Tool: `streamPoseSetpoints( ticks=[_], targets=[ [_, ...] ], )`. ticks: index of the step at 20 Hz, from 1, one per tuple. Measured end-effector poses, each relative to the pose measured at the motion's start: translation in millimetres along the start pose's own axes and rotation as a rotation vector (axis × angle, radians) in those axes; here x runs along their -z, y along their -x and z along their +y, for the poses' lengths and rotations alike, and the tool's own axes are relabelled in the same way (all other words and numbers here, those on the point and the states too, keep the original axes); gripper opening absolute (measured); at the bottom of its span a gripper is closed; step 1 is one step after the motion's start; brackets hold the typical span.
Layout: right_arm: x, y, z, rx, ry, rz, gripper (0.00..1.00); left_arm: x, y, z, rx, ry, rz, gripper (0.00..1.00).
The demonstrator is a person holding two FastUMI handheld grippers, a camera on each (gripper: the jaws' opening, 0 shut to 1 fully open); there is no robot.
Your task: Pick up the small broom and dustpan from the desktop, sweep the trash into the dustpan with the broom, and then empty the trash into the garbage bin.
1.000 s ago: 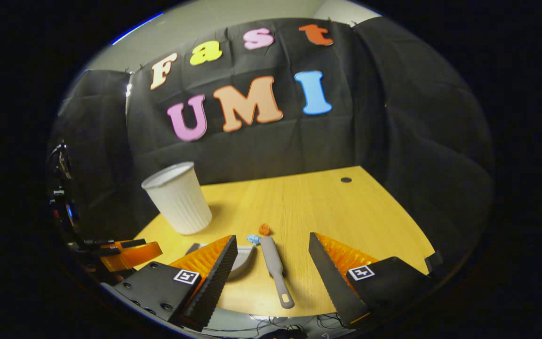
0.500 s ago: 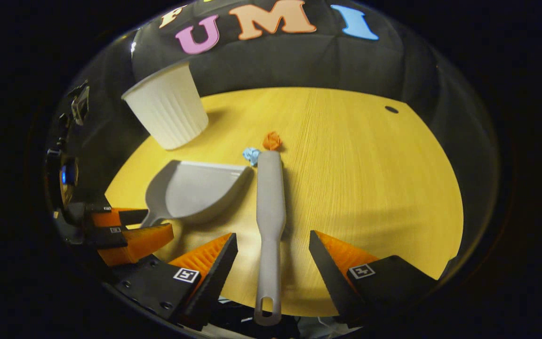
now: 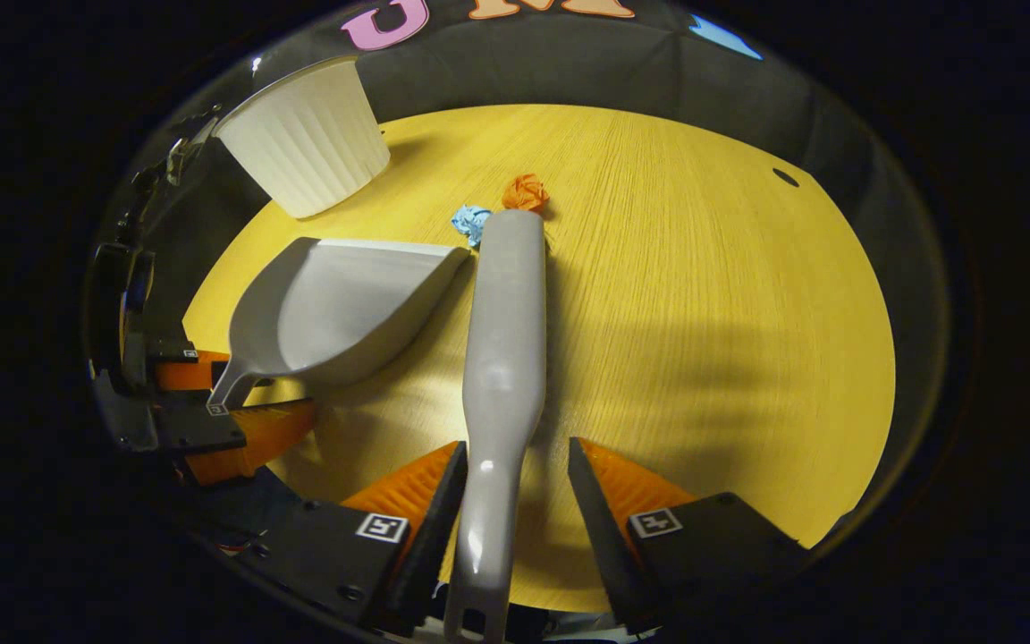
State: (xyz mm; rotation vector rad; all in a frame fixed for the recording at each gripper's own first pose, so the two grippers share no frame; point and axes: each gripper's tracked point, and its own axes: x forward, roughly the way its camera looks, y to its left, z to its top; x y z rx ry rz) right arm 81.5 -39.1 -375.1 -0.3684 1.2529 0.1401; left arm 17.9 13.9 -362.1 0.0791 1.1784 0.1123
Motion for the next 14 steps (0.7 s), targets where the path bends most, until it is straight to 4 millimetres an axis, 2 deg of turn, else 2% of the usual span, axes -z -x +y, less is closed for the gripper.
streamPoseSetpoints(
  ticks=[1,3,4,7,8,13,14],
  targets=[
    [1,0,2,-0.001,0.002,0.006,0.56,1,-1,2,-0.013,-0.005,0.003,0.87],
    [5,2,-1,-0.002,0.009,0.022,0.38,2,-1,1,-0.017,0.007,0.004,0.48],
    [6,-1,-1,-0.003,0.006,0.025,0.33,3,0,1,-0.023,0.010,0.008,0.34],
    [7,5,-1,0.004,0.010,0.021,0.31,3,0,1,-0.016,0.036,0.013,0.31],
    [6,7,-1,0.003,0.009,0.015,0.27,3,1,0,-0.012,0.042,0.011,0.30],
    [-8,26,-2,0.008,-0.014,-0.066,0.30,-3,11,4,0.007,0.009,-0.019,0.29],
    [-9,31,-3,0.010,-0.018,-0.081,0.30,-2,14,2,0.022,-0.002,-0.011,0.26]
  ],
)
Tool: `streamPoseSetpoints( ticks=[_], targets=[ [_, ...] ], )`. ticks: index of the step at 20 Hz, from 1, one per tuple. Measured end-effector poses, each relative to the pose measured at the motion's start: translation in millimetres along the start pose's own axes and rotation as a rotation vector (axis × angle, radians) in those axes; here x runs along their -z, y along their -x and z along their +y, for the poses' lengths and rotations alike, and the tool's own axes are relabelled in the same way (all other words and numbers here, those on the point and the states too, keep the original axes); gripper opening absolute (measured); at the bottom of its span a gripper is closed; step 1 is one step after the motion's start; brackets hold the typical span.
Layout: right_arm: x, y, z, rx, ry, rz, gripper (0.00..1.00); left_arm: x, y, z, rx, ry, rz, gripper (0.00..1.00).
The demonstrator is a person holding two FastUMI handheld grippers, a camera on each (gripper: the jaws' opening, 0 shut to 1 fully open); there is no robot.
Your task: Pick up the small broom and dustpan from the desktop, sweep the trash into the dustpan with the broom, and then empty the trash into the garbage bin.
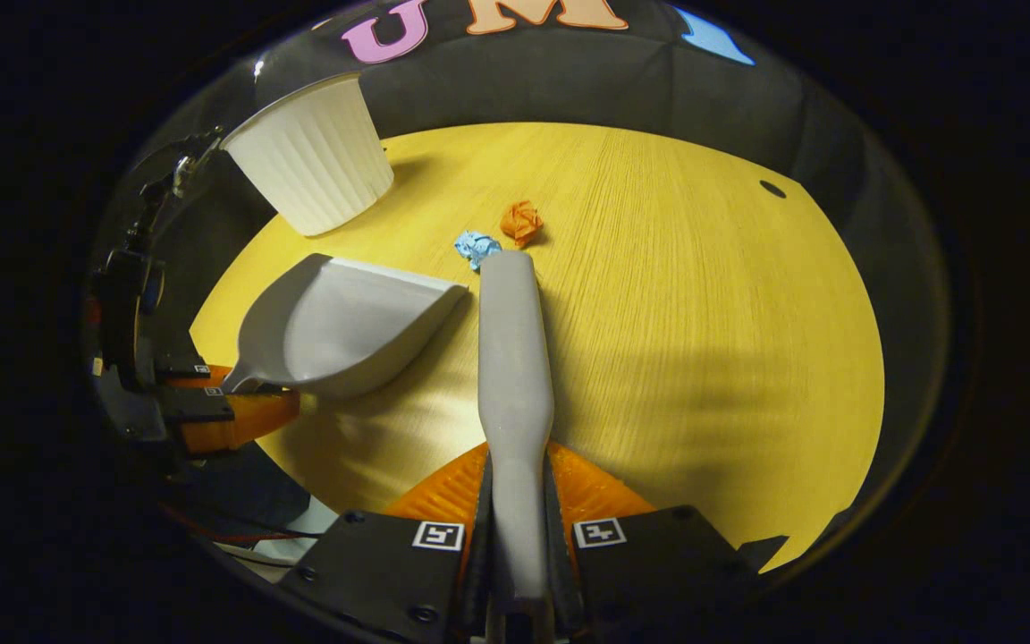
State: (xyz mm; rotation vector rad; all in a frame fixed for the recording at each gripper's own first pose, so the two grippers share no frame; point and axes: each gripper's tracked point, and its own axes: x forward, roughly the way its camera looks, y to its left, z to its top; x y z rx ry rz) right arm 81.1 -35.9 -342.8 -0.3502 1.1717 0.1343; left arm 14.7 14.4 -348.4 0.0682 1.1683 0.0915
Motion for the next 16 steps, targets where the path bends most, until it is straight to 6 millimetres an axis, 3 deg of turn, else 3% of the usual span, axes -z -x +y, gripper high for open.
streamPoseSetpoints(
  ticks=[2,5,7,9,12,16],
  targets=[
    [-4,10,1,-0.013,-0.013,-0.016,0.27,-4,4,1,0.022,-0.033,-0.013,0.29],
    [-19,24,-7,0.003,-0.006,-0.064,0.30,-11,13,12,0.037,-0.155,-0.029,0.29],
    [-41,36,-16,0.027,0.011,-0.102,0.27,-17,18,23,0.063,-0.259,-0.021,0.29],
    [-68,40,-28,0.060,0.047,-0.131,0.30,-24,22,35,0.074,-0.341,-0.012,0.29],
    [-114,30,-50,0.135,0.156,-0.148,0.30,-45,23,56,0.049,-0.475,-0.021,0.31],
    [-150,-9,-76,0.221,0.342,-0.104,0.30,-57,13,57,0.056,-0.536,0.005,0.29]
  ],
)
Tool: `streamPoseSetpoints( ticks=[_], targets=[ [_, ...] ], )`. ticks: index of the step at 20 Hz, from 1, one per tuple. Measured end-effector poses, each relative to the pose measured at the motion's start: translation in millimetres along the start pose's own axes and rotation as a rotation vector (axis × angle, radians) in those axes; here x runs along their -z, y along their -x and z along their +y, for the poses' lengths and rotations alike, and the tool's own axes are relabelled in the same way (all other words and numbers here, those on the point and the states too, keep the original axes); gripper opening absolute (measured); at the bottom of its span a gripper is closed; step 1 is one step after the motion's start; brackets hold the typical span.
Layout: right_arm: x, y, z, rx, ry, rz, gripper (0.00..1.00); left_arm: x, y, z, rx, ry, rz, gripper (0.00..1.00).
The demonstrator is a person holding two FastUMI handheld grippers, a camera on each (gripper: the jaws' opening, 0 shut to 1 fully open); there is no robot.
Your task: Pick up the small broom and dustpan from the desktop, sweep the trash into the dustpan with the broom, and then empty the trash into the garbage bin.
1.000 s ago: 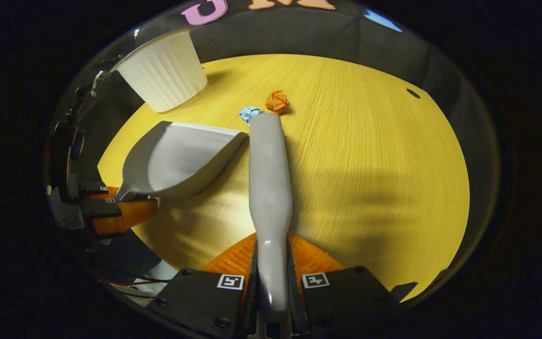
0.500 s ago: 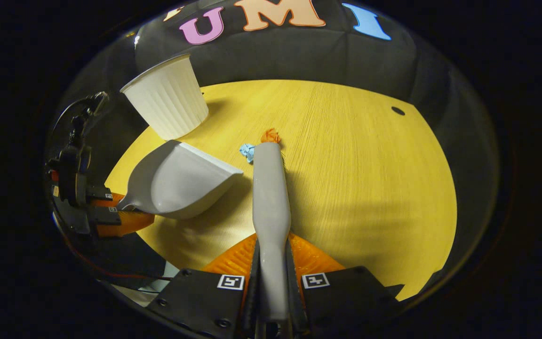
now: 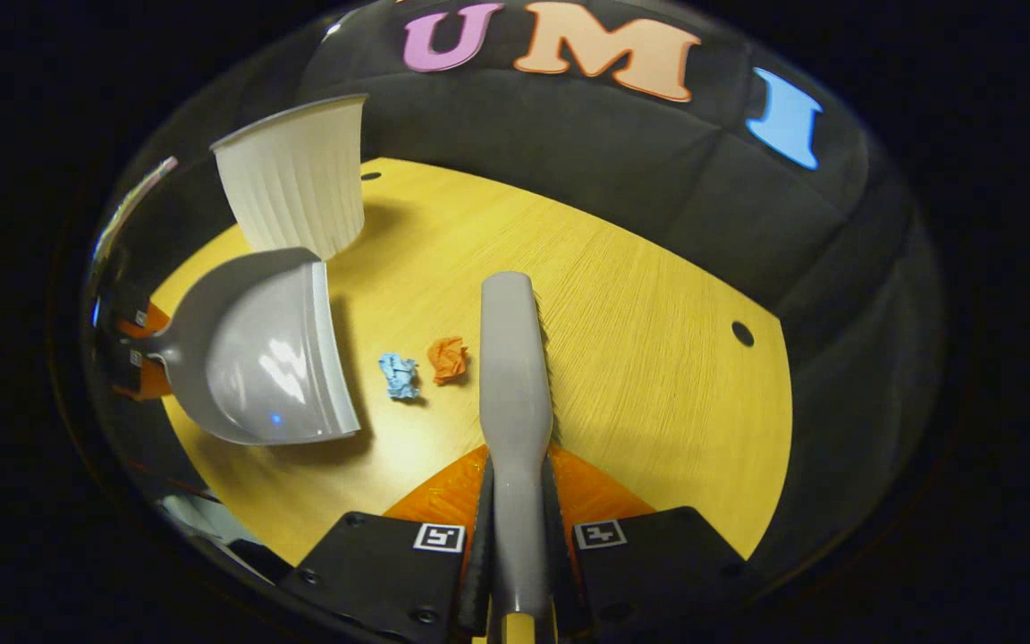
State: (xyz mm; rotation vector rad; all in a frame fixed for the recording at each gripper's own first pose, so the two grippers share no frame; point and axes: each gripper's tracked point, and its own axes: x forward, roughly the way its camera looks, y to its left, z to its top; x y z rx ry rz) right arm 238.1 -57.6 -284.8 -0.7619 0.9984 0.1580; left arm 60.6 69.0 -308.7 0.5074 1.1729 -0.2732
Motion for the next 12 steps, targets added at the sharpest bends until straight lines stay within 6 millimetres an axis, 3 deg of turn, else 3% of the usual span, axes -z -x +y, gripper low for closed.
streamPoseSetpoints(
  ticks=[2,3,5,6,12],
  targets=[
    [0,-20,1,-0.018,0.047,0.033,0.27,1,-1,-3,0.025,0.022,0.023,0.31],
    [2,-28,4,-0.031,0.063,0.046,0.31,3,1,-5,0.039,0.029,0.027,0.29],
    [6,-35,11,-0.060,0.104,0.057,0.27,4,2,-7,0.051,0.032,0.040,0.31],
    [7,-33,19,-0.089,0.123,0.057,0.31,3,3,-7,0.055,0.038,0.038,0.29],
    [17,-4,85,-0.314,0.277,0.073,0.30,7,0,-10,0.073,0.084,0.052,0.29]
  ],
)
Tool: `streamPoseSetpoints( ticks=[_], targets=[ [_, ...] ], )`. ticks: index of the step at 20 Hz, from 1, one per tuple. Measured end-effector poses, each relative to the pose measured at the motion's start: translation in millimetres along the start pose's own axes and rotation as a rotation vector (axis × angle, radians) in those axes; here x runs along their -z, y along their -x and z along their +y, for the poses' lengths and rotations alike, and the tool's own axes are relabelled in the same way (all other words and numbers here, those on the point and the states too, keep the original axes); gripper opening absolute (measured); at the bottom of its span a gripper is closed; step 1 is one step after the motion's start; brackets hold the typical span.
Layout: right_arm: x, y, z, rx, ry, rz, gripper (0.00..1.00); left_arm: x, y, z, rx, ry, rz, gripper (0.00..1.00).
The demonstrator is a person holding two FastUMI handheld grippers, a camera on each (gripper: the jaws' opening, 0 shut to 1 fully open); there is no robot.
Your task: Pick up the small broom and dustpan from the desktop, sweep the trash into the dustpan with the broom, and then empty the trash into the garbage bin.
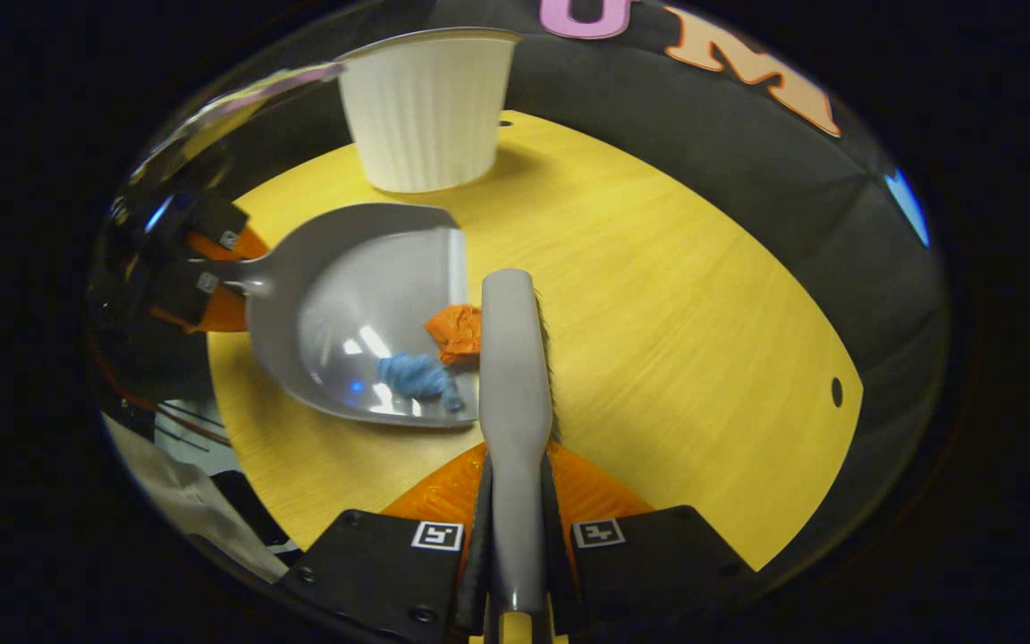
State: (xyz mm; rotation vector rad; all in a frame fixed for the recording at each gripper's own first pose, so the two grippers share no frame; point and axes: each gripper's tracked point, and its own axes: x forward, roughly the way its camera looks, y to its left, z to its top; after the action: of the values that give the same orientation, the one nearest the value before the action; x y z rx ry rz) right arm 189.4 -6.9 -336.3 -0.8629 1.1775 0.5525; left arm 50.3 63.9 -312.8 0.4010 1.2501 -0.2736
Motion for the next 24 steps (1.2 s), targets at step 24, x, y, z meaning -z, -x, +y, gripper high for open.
streamPoseSetpoints(
  ticks=[24],
  targets=[
    [42,76,14,0.166,-0.603,-0.346,0.30,-48,7,19,-0.110,0.013,-0.284,0.30]
  ],
)
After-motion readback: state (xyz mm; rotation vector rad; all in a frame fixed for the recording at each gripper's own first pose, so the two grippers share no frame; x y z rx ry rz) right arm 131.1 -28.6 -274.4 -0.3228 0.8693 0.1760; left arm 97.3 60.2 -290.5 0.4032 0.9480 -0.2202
